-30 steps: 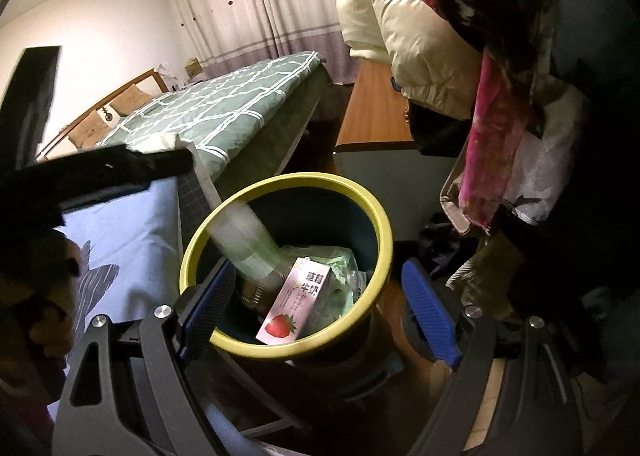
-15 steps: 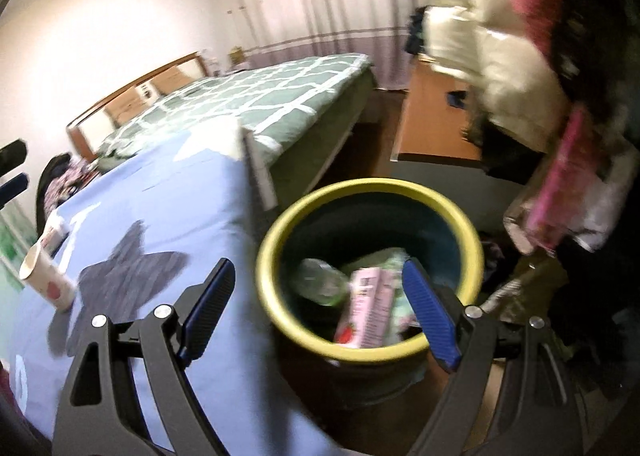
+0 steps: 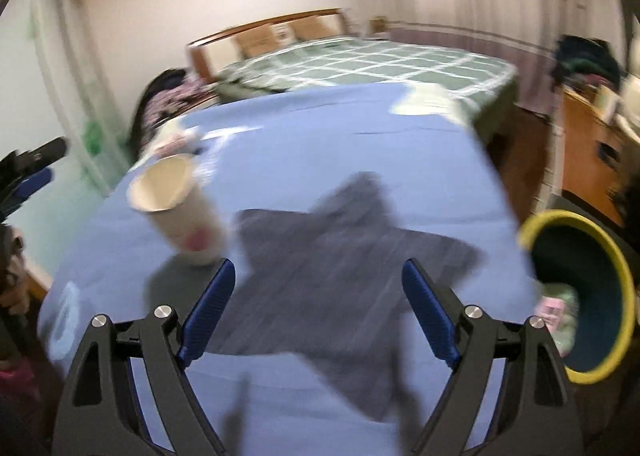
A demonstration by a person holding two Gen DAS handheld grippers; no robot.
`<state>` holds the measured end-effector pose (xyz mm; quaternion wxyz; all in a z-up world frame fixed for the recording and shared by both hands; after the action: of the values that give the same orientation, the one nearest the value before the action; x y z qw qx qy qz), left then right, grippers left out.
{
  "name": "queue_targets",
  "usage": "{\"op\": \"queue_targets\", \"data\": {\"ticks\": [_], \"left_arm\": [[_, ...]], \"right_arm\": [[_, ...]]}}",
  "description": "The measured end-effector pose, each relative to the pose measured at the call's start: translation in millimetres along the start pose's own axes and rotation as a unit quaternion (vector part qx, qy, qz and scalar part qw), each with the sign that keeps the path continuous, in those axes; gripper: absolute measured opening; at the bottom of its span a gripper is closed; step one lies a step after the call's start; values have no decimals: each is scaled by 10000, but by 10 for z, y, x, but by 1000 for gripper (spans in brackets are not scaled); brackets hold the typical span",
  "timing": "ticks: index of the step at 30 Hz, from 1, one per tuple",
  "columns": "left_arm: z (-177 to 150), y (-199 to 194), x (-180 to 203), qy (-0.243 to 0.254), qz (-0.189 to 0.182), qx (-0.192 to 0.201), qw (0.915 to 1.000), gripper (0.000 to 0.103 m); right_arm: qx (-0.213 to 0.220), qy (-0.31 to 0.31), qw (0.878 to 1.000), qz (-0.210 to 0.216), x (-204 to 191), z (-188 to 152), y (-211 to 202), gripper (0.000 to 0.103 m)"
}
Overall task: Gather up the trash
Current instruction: 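Grasp the white paper cup by its rim with the right gripper, then carry the paper cup over the bin and open the right gripper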
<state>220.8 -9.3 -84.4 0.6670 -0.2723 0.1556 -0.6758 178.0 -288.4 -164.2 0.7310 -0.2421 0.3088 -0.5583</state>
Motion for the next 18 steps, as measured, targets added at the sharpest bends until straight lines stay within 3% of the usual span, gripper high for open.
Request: {"op": "queue_targets", "data": {"ticks": [8,17,18], "left_arm": [[-131,77,-272,-125,121,-42,9998,98],[-86,420,-506,-164,497,110,9986,98],[-96,481,-551,-185,569,114,9981,98]], "right_arm": [[-56,-414,9985,353,-694,186,376,81],[-180,-427,9988,177,-839,339,655,81],[-177,-402,9989,173,-843,342,658,77]]}}
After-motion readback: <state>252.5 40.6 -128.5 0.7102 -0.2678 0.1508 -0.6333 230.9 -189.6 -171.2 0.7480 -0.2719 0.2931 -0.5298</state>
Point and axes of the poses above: each gripper's, at about its wrist camera, not at the fingertips, and y roughly the way its jaws point, x to its right, z to its top, the point moved 8 cm from there along y, roughly the way its jaws point, and after that the axes turned 3 degrees about -x, right-handed, at the moved point
